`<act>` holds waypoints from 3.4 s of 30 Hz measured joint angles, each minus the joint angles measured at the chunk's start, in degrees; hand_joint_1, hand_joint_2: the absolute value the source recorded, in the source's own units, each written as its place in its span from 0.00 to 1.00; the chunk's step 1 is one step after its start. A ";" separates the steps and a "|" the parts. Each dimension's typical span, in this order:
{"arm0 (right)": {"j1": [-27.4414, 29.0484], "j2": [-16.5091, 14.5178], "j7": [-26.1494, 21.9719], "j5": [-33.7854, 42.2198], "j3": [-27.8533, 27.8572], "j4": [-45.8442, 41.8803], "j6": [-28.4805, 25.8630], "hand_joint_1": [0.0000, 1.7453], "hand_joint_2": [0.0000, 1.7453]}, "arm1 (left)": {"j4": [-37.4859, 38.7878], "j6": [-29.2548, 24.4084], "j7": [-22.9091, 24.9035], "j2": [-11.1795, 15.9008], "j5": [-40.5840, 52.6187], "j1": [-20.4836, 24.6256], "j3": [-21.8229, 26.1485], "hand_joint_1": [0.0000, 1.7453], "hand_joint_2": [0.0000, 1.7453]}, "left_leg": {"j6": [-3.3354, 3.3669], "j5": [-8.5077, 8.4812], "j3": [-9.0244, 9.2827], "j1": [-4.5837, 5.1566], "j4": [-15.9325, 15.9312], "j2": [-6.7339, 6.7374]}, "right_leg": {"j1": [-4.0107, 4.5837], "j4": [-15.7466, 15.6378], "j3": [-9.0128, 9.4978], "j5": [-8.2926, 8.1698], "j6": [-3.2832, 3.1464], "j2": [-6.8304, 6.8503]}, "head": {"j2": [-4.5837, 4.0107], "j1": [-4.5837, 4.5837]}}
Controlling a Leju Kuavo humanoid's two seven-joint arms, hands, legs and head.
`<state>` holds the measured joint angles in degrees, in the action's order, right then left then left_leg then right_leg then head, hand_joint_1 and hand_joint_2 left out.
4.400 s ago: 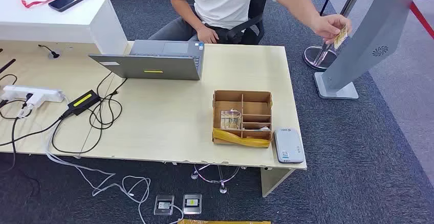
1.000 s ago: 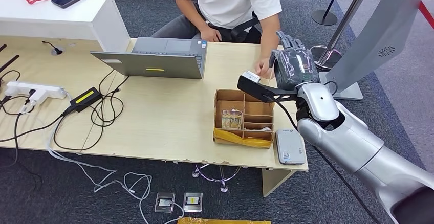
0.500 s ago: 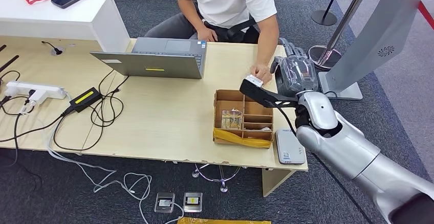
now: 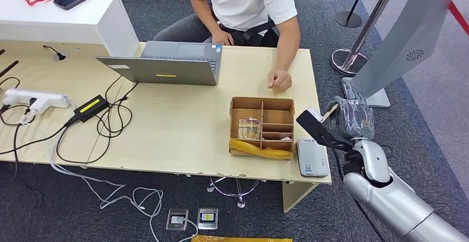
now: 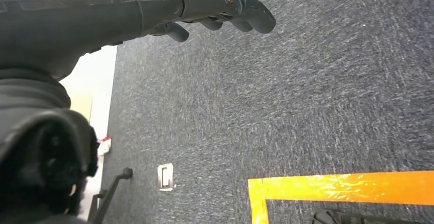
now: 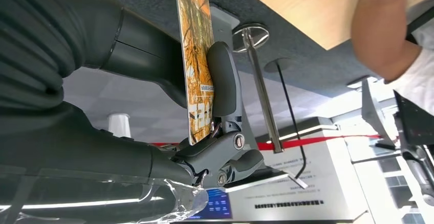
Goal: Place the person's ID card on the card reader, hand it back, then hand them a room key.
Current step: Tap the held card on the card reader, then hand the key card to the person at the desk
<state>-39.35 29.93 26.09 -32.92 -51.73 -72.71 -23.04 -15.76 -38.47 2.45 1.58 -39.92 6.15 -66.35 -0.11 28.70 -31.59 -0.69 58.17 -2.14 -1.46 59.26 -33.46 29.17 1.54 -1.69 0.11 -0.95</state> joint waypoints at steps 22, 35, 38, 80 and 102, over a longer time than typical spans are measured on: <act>7.81 2.10 -0.97 -3.67 5.92 -3.31 6.25 1.00 1.00 | -0.04 0.00 -0.42 -0.14 2.05 -0.03 1.42 0.00 0.00 | -0.03 0.02 0.00 -0.02 -0.01 0.08 | 0.01 0.01 0.01 -0.01 -0.01 -0.09 | 0.00 -0.01; 8.91 0.45 -2.33 -3.44 5.86 -2.32 8.67 1.00 1.00 | -0.04 0.00 -0.51 -0.15 4.41 -0.03 2.66 0.00 0.00 | -0.03 0.02 -0.02 -0.02 -0.01 0.07 | 0.01 0.01 0.01 -0.01 -0.01 -0.08 | 0.00 -0.02; 8.99 -0.50 -3.43 -2.80 5.78 -1.56 8.85 1.00 1.00 | -0.04 0.00 -0.51 -0.14 4.69 -0.03 3.15 0.00 0.00 | -0.03 0.02 -0.01 -0.02 -0.01 0.07 | 0.01 0.02 0.01 -0.01 -0.01 -0.08 | 0.00 -0.01; 8.71 -7.83 -8.23 1.64 4.35 11.03 6.21 1.00 1.00 | -0.39 0.00 -0.57 -0.79 9.36 -0.36 8.53 0.00 0.00 | -0.03 0.01 -0.01 -0.03 -0.01 0.05 | 0.02 0.02 0.01 -0.01 -0.01 -0.06 | 0.00 -0.01; 10.41 -8.16 -9.21 3.85 6.55 14.43 3.58 1.00 1.00 | -1.81 0.00 0.13 -0.81 14.23 -0.86 9.94 0.00 0.00 | -0.03 0.02 0.15 -0.03 -0.01 0.12 | 0.02 0.00 0.11 -0.01 -0.01 -0.11 | 0.00 -0.01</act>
<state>-28.95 21.77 16.87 -29.07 -45.18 -58.29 -19.46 -17.57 -38.47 2.58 0.77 -25.68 5.29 -56.41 -0.14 28.72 -31.44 -0.72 58.16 -2.03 -1.44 59.27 -33.34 29.16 1.53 -1.80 0.11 -0.96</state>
